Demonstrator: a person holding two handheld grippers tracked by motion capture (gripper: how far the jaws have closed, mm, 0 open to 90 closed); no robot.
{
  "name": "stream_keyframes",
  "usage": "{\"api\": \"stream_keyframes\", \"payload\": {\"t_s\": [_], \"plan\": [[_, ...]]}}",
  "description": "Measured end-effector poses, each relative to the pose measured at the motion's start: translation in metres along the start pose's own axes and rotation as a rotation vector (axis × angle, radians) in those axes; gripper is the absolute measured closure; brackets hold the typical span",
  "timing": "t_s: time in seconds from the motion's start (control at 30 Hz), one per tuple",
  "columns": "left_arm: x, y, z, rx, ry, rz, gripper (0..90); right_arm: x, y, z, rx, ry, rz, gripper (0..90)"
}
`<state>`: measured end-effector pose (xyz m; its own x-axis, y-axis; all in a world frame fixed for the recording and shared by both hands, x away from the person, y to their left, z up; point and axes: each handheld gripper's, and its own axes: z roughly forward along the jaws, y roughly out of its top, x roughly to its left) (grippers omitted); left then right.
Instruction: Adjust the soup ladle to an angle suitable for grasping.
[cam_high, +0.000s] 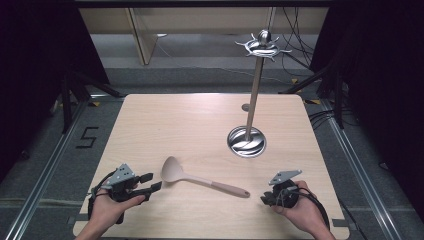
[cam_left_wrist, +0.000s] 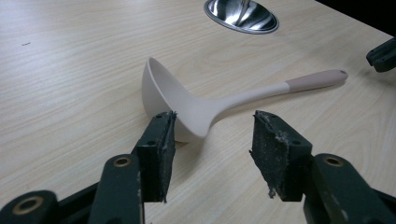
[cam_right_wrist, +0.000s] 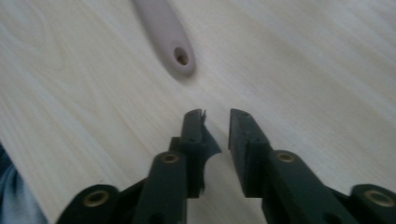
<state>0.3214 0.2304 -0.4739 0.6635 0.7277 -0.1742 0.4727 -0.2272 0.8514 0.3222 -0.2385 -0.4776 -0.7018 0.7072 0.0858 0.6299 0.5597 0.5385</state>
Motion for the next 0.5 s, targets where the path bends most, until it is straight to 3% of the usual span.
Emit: {"api": "stream_keyframes", "payload": {"t_s": [0.03, 0.13, 0.2, 0.3, 0.33, 0.5], "plan": [[-0.001, 0.001, 0.0, 0.001, -0.004, 0.005, 49.4, 0.002, 0.001, -0.002, 0.031, 0.008, 0.019, 80.1], [-0.003, 0.002, 0.002, 0.001, -0.019, 0.019, 51.4, 0.003, 0.001, 0.0, 0.035, 0.021, 0.012, 86.2], [-0.004, 0.001, 0.002, 0.008, -0.016, 0.023, 52.1, 0.005, 0.002, -0.002, 0.063, 0.034, 0.044, 89.5], [-0.005, 0.0, 0.001, 0.01, -0.023, 0.023, 52.0, 0.007, 0.005, -0.001, 0.043, 0.053, 0.058, 90.0], [-0.006, 0.0, 0.001, 0.003, -0.021, 0.02, 52.0, 0.008, 0.007, 0.0, 0.047, 0.075, 0.062, 90.0], [-0.007, -0.001, -0.003, -0.003, -0.017, 0.035, 51.4, 0.021, 0.022, 0.011, 0.09, 0.081, 0.047, 90.0]]}}
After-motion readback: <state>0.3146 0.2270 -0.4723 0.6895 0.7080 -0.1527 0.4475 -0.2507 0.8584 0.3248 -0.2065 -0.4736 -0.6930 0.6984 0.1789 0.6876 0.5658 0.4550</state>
